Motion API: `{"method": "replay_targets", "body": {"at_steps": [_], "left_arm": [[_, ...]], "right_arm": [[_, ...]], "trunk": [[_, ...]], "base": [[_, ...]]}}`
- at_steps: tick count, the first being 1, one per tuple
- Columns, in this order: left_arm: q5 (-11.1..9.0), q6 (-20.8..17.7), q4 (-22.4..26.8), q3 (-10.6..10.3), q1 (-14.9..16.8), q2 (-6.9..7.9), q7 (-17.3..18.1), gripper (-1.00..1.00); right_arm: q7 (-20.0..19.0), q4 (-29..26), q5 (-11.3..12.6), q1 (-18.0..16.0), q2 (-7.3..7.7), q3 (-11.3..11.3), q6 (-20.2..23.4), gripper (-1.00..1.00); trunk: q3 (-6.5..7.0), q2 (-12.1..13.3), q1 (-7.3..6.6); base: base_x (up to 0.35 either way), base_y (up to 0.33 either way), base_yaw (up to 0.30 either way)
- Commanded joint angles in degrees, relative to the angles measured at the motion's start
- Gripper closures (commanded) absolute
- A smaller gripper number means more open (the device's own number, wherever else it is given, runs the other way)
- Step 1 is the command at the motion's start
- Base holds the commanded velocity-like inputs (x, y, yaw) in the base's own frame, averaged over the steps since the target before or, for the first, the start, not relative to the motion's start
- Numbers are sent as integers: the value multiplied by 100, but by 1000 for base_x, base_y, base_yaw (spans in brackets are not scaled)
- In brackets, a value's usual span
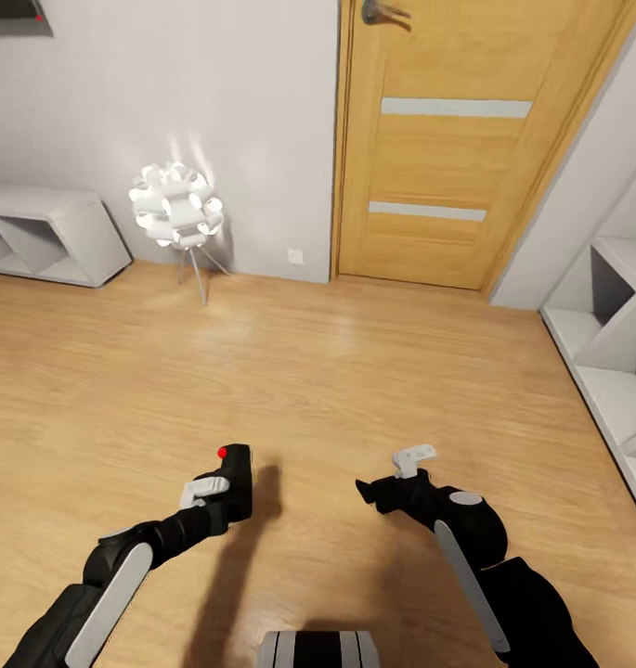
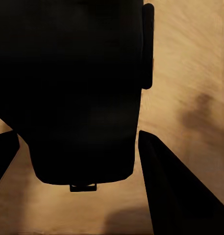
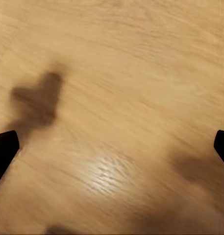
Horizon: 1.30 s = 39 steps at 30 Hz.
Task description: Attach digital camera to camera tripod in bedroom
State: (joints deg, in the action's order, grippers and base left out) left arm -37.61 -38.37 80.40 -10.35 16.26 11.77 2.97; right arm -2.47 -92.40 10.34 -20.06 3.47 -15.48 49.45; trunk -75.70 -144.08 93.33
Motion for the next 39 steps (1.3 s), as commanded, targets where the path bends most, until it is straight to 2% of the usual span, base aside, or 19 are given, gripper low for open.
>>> {"method": "replay_targets", "body": {"at_steps": [1,4,5,12,27,33,39], "left_arm": [[8,-55,18,-5,2,16,29,100],[-16,-82,41,-7,-15,36,33,100],[-72,5,83,-10,-280,58,35,100],[-79,184,112,-17,-466,61,58,100],[-74,247,86,-12,-731,64,169,100],[-69,511,-241,-14,-751,-44,93,100],[-70,634,-367,-13,-752,-102,72,100]], "right_arm": [[-92,-7,4,-3,6,1,24,-100],[-267,-7,2,-1,9,4,21,-100],[-599,-7,-2,6,13,7,21,-100],[-652,-7,-3,9,7,1,15,-100],[-654,-7,-5,17,5,-12,8,-100],[-671,-7,-4,12,6,-8,4,-100],[-674,-7,-5,11,6,-8,4,-100]], "trunk": [[19,0,-3],[85,4,-11],[107,5,-14],[262,15,-32],[595,35,-70],[728,43,-86],[861,51,-101]], "base": [[0,0,286],[0,0,286],[0,0,286],[0,0,286],[0,0,286],[0,0,286],[0,0,286]]}}
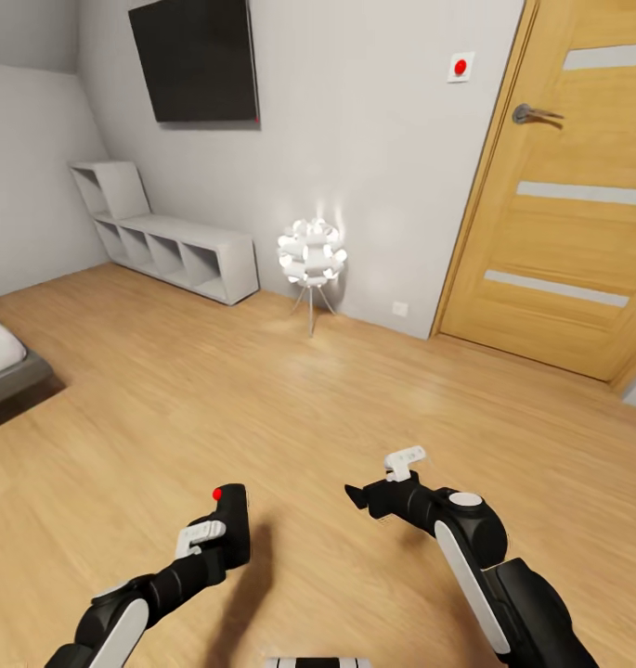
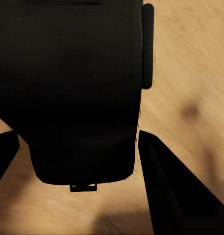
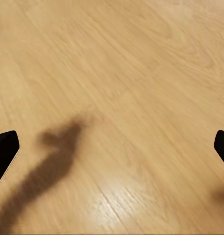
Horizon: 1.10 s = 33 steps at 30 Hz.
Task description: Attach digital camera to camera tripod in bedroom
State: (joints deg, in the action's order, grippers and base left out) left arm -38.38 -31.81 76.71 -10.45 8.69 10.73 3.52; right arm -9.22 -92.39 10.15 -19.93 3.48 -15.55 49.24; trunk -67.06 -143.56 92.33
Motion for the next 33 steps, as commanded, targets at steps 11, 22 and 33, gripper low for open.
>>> {"method": "replay_targets", "body": {"at_steps": [11,22,33], "left_arm": [[13,13,-72,-9,4,-19,7,100],[14,24,-95,-14,5,-26,-6,100],[19,27,-167,-19,3,-30,-9,100]], "right_arm": [[-1,-7,14,-3,4,-8,24,-100],[-1,-7,14,-3,4,-10,24,-100],[-1,-7,16,-3,4,-15,26,-100]], "trunk": [[240,13,-29],[483,28,-58],[693,353,-241]], "base": [[0,0,286],[0,0,286],[0,0,286]]}}
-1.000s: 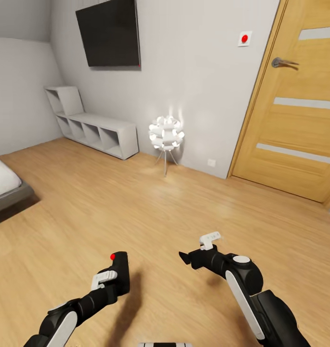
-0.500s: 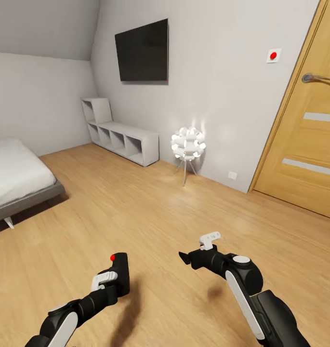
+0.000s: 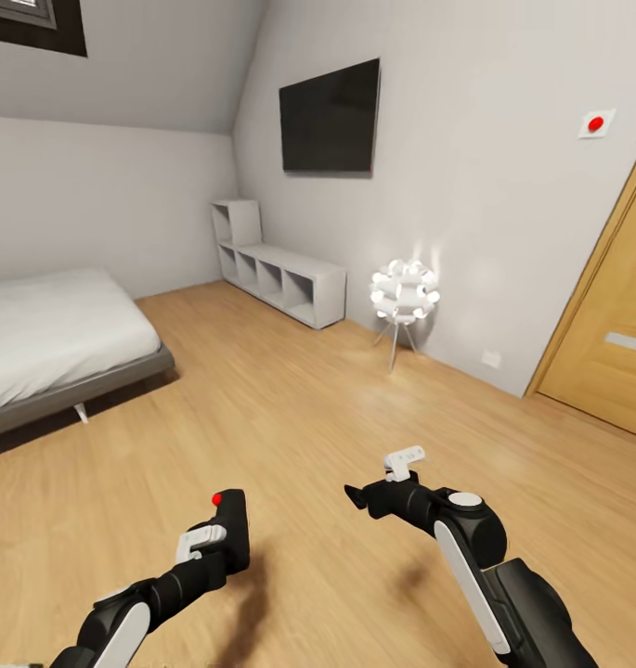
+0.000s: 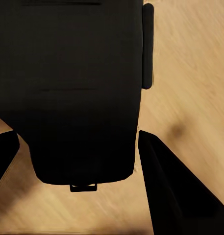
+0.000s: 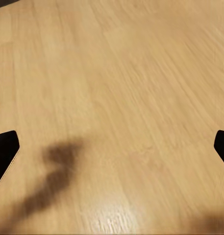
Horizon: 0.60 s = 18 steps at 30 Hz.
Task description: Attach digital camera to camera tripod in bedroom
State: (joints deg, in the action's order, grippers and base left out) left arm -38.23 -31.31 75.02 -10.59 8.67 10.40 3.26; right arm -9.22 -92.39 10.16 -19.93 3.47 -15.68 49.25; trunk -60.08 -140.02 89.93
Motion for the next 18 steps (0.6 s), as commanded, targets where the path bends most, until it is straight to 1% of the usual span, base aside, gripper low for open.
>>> {"method": "replay_targets", "body": {"at_steps": [1,7,18], "left_arm": [[5,-23,-6,-4,6,2,17,100],[8,-24,-44,-4,9,-2,17,100],[13,-18,-52,-4,9,-2,17,100]], "right_arm": [[0,-7,14,-3,4,-2,26,-100],[-1,-7,18,-3,4,-5,70,-100],[-1,-7,21,-3,4,-13,92,-100]], "trunk": [[13,39,-24],[94,280,-156],[217,721,-397]], "base": [[0,0,286],[0,0,244],[0,0,198]]}}
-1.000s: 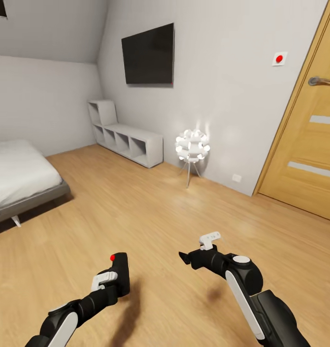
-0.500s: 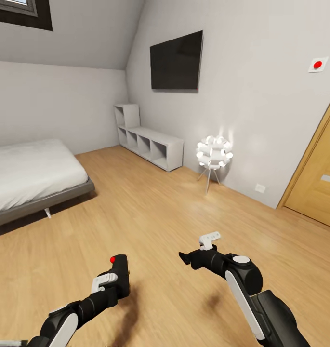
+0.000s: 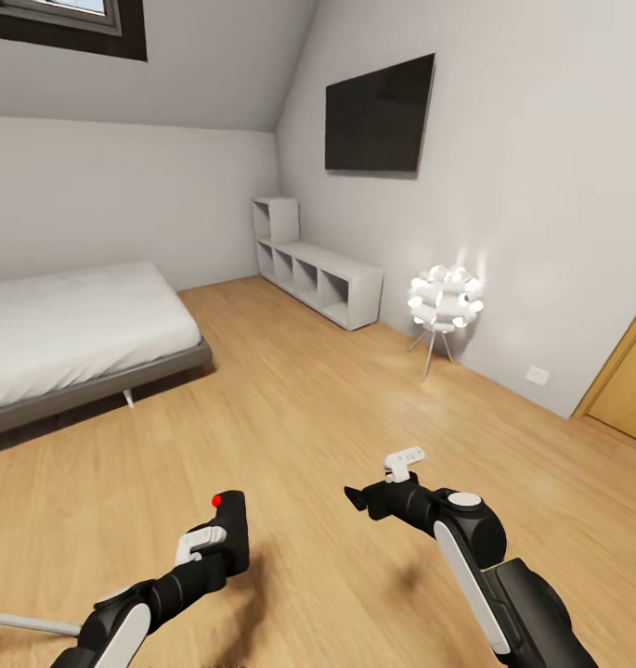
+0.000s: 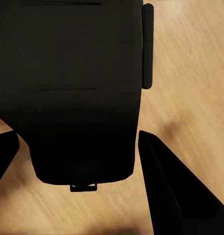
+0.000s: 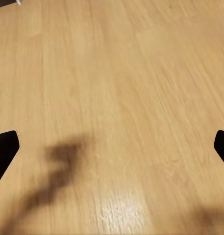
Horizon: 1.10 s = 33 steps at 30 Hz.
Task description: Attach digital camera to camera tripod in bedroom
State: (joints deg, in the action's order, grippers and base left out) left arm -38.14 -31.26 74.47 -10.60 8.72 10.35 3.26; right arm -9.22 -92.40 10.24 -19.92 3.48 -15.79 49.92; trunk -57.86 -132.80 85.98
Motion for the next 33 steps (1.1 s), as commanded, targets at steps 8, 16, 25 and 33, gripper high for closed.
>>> {"method": "replay_targets", "body": {"at_steps": [8,16,25,33], "left_arm": [[10,-21,-2,-5,2,2,17,100],[17,-20,-3,-12,-1,2,17,100],[18,-20,-3,-12,-1,2,17,100],[18,-20,-3,-11,1,2,17,100]], "right_arm": [[-1,-6,13,-3,4,-2,26,-100],[-1,-6,11,-1,4,-4,4,-100],[-1,-6,9,0,4,-4,-1,-100],[-1,-6,7,1,1,-4,0,-100]], "trunk": [[83,320,-177],[206,641,-353],[367,1002,-551],[510,1323,-727]], "base": [[0,0,195],[0,0,256],[0,0,281],[0,0,286]]}}
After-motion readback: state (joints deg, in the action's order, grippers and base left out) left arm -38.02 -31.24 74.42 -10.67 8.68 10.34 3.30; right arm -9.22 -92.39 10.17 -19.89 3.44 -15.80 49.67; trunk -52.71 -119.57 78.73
